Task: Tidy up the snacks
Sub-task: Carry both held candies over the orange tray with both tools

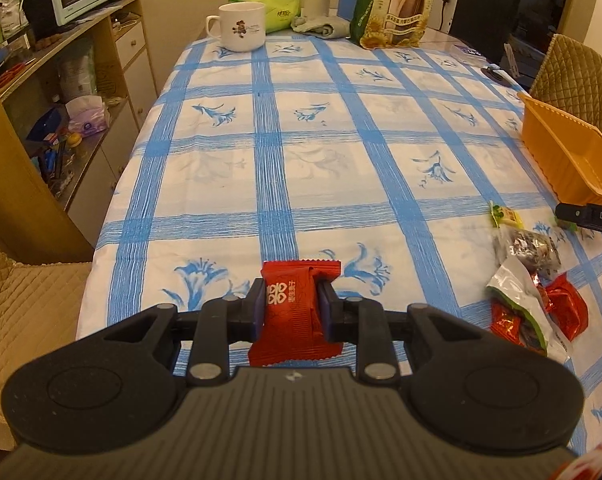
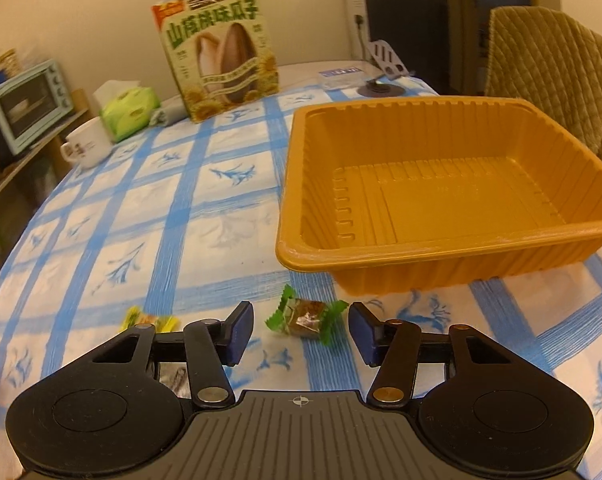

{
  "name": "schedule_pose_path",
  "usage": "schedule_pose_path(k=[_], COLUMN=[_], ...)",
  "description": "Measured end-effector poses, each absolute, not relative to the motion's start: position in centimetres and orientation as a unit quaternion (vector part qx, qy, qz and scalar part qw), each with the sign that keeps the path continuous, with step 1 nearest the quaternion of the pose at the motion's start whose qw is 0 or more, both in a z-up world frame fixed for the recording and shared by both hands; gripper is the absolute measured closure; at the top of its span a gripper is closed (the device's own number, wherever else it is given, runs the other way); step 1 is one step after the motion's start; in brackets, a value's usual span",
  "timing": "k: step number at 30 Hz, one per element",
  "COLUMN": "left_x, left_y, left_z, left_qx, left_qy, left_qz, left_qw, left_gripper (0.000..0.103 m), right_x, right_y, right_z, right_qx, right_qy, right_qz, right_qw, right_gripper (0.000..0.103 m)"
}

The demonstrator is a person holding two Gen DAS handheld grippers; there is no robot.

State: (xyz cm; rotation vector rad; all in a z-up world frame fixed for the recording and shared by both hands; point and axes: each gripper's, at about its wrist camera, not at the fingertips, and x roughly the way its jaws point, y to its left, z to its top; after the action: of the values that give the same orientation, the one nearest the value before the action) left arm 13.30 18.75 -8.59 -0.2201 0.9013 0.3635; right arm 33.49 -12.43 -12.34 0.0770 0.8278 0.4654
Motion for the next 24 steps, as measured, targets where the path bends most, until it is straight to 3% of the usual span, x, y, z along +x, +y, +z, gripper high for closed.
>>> schedule_pose_path(k=[14,24], left_x=[12.9,13.3], left_y=[19.1,18.0], left_z=[-8.8,-7.5], left_qx=[-0.115,-0.110], left_qy=[0.432,0.422], left_qz=[0.180,0.171], left_qw=[0.876,0.883], left_gripper=[0.079,0.079], right_x=[32.5,32.1], right_y=[-10.7,-12.9], right_z=[-13.1,-11.7], right_qx=[-0.014,0.000], right_qy=[0.396,0.404], right_qz=[0.197,0.222], right_qw=[0.897,0.888], right_gripper=[0.072,0.076])
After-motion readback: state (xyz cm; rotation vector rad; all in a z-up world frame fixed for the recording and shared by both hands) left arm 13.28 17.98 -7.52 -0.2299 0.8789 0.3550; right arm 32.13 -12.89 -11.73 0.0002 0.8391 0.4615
